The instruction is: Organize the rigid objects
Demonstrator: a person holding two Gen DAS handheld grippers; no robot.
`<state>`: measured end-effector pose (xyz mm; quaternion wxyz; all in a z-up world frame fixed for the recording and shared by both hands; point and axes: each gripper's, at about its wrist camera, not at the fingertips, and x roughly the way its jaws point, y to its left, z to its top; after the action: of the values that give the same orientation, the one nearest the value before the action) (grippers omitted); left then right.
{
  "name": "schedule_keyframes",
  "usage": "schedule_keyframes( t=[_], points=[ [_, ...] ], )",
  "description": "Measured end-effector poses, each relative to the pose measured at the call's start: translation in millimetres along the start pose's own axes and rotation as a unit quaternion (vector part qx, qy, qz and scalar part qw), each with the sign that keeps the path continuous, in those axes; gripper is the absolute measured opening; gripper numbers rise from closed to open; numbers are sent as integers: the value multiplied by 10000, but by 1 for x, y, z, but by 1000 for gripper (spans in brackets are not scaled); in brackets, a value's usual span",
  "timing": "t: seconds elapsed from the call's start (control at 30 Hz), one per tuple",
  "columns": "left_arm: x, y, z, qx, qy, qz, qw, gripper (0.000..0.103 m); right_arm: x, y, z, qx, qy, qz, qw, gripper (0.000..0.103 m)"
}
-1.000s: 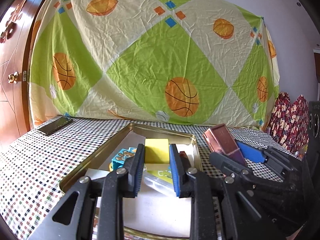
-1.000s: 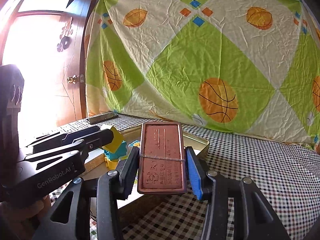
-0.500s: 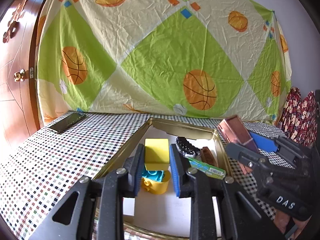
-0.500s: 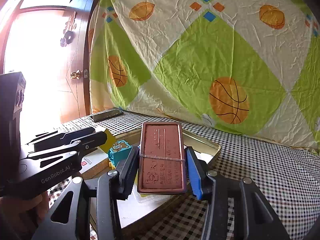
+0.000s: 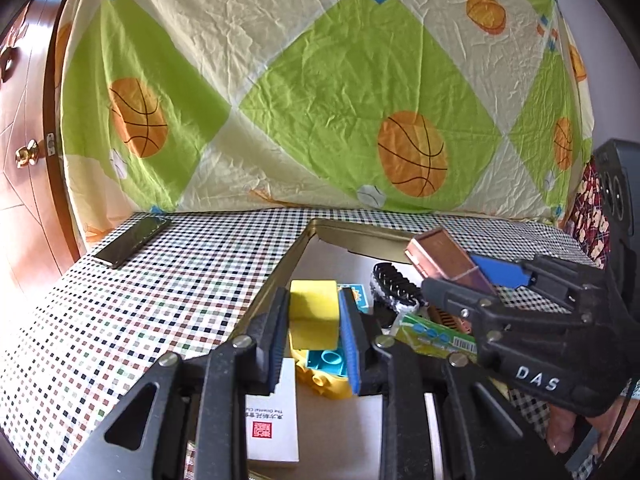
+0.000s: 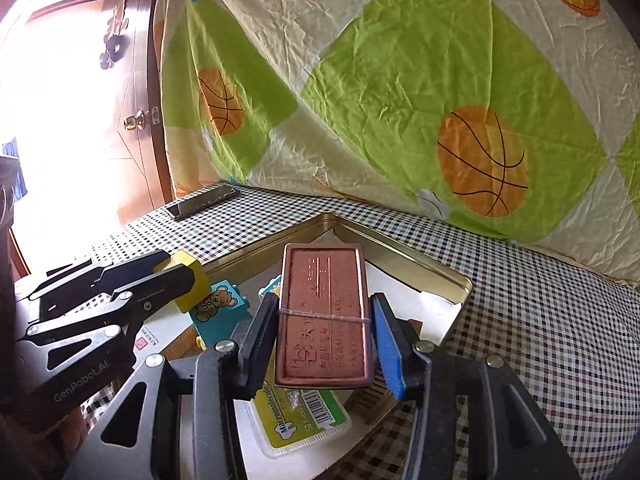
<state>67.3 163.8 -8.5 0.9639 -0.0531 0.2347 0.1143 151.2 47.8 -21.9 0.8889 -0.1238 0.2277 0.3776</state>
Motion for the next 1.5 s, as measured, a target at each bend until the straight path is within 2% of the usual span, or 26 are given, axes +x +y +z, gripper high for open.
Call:
schedule_keyframes(
  t=[0.17, 0.27, 0.3, 0.33, 0.4, 0.43, 0.47, 0.53, 0.6, 0.7, 0.77, 0.9, 1.07, 1.13, 1.23, 1.33, 1.43, 1.47, 1.5],
  points=[
    [23, -9, 2, 207, 284, -66, 9994, 23, 6, -2, -1, 36, 122, 53, 9999, 52],
    [27, -12, 0, 270, 341, -11, 9991, 24, 4, -5, -1, 18, 60, -149, 9999, 65],
    [25, -12, -1, 307, 348, 22, 9989, 24, 3, -6, -1, 22, 24, -178, 9998, 72],
    [23, -14, -2, 368, 350, 79, 9987, 27, 1, -7, -1, 31, -4, -201, 9998, 76],
    [20, -17, -4, 542, 329, 261, 9976, 35, -1, -9, -1, 39, -39, -260, 9996, 78],
    [19, -17, -3, 564, 312, 403, 9971, 47, -3, -8, -1, 35, -69, -305, 9995, 78],
    [20, -13, -2, 509, 313, 526, 9968, 63, -5, -9, -1, 39, -108, -326, 9994, 78],
    [22, -2, -1, 269, 364, 595, 9972, 76, -10, -10, -2, 79, -175, -237, 9995, 78],
    [18, 7, -2, 79, 445, 452, 9980, 76, -17, -8, -3, 55, -259, -250, 9993, 78],
    [6, 8, -10, 144, 332, 614, 9975, 79, -25, -4, -5, -41, -383, -282, 9989, 80],
    [-1, 10, -16, 118, 295, 647, 9974, 90, -29, -1, -7, -79, -407, -262, 9988, 80],
    [-11, 10, -25, 75, 322, 602, 9976, 92, -40, 6, -12, -227, -488, -278, 9982, 81],
    [-29, 6, -22, -85, -32, 395, 9992, 95, -53, 8, -12, -222, -624, -242, 9975, 81],
    [-32, 3, -18, -25, -142, 507, 9986, 101, -59, 6, -10, -179, -698, -235, 9971, 83],
    [-28, -2, -11, 50, -192, 597, 9980, 102, -67, 5, -9, -169, -840, -415, 9955, 83],
    [-8, -5, -2, 106, -78, 760, 9970, 102, -70, -1, -8, -55, -894, -451, 9950, 84],
    [16, -3, -2, 116, 302, 918, 9953, 102, -73, -4, -10, -56, -896, -471, 9948, 84],
    [22, -2, -4, 116, 457, 935, 9945, 103, -74, -4, -11, -71, -906, -482, 9947, 84],
    [19, 2, -7, 1, 393, 797, 9960, 103, -75, -5, -12, -71, -921, -483, 9946, 84]
  ],
)
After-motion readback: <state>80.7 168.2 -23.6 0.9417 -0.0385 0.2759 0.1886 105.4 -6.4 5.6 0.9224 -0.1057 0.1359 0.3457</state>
